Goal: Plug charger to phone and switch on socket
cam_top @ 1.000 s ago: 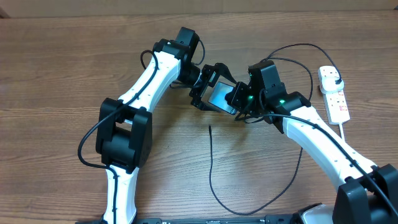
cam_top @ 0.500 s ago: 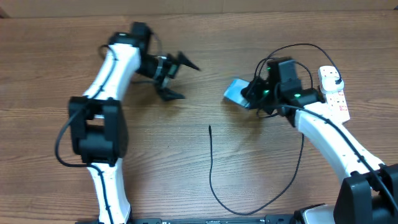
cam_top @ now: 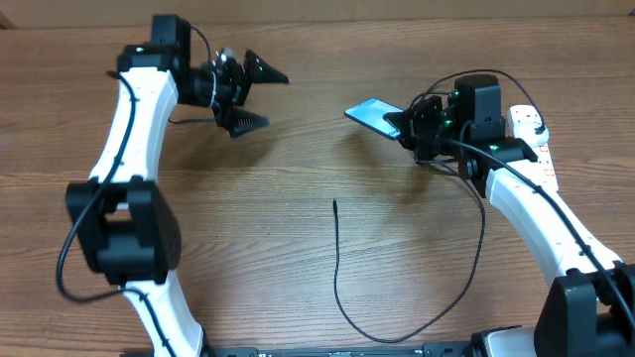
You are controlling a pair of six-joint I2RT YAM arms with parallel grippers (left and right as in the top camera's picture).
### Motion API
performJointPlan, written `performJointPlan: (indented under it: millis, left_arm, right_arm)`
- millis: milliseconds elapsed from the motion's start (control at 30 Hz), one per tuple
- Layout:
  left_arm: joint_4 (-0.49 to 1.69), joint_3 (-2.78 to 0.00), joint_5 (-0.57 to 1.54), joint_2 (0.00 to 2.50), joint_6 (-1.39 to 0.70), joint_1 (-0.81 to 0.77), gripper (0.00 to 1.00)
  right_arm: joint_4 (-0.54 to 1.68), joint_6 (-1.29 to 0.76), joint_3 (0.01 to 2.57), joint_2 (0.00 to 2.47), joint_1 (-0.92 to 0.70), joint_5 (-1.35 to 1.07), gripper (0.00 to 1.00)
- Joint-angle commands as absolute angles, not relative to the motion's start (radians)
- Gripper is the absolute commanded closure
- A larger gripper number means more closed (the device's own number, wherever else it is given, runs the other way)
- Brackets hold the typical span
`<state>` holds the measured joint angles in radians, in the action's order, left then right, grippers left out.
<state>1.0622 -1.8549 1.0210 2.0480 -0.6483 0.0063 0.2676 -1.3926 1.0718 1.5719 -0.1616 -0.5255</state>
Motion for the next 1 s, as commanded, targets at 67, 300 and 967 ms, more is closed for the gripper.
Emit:
performJointPlan:
  millis: [67, 300, 967]
  left_arm:
    - [0.928, -1.876, 1.010, 1.932, -0.778, -0.023, 0.00]
    - [0.734, -1.873, 1.011, 1.913, -0.908, -0.068, 0.00]
    - [0.191, -1.722, 0.915, 1.913, -1.387, -0.243, 0.00]
  right_arm:
    - [0.132, -1.611, 1.079, 1.567, -0.162, -0.614, 0.96]
    - [-0.063, -1.657, 1.079, 1.567, -0.162, -0.643, 0.96]
    - [-0.422, -1.781, 1.079, 1.567, -0.162, -0.668, 0.96]
